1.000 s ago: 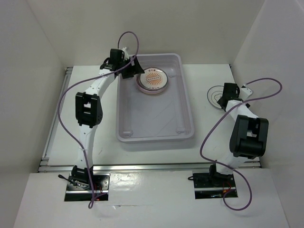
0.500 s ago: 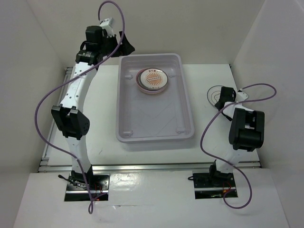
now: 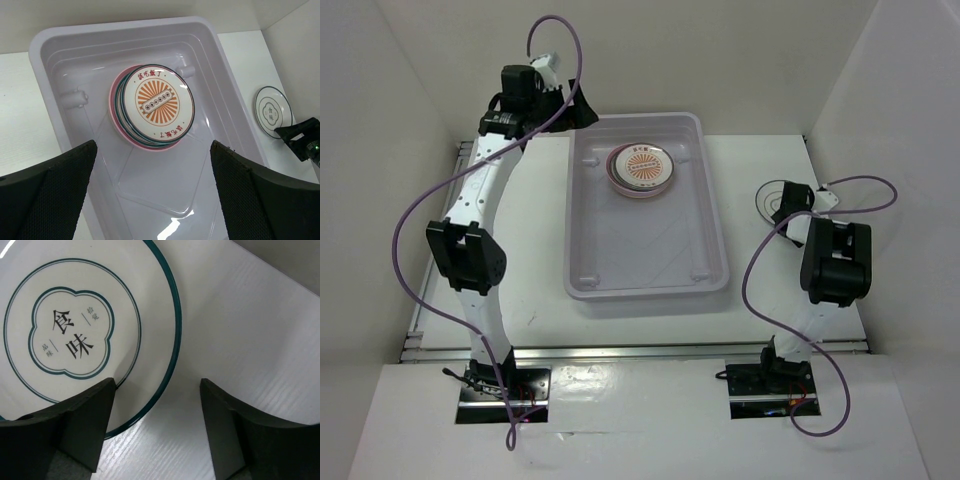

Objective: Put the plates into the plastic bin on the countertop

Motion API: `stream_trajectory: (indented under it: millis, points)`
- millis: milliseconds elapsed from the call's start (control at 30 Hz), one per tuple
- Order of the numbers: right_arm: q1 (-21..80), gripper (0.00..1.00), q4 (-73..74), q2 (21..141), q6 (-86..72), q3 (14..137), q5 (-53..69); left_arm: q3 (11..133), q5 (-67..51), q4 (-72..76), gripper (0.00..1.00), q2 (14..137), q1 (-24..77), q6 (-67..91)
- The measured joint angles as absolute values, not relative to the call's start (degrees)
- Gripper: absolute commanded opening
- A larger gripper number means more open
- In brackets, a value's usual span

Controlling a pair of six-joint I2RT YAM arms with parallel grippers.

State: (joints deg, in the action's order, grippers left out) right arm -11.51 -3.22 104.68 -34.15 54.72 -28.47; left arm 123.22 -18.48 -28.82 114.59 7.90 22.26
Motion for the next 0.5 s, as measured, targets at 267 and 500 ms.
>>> stream_trajectory:
  millis: [267, 500]
  points:
    - [-11.7, 0.30, -4.0, 109.5, -35.0, 60.7, -26.4, 123.2, -18.6, -28.8, 1.00, 114.6, 6.9, 22.4]
    - [-11.9, 0.03, -4.9, 112.4, -36.1, 65.1, -21.8, 122.4, -19.1, -29.0, 1.00, 114.8, 6.0, 22.4]
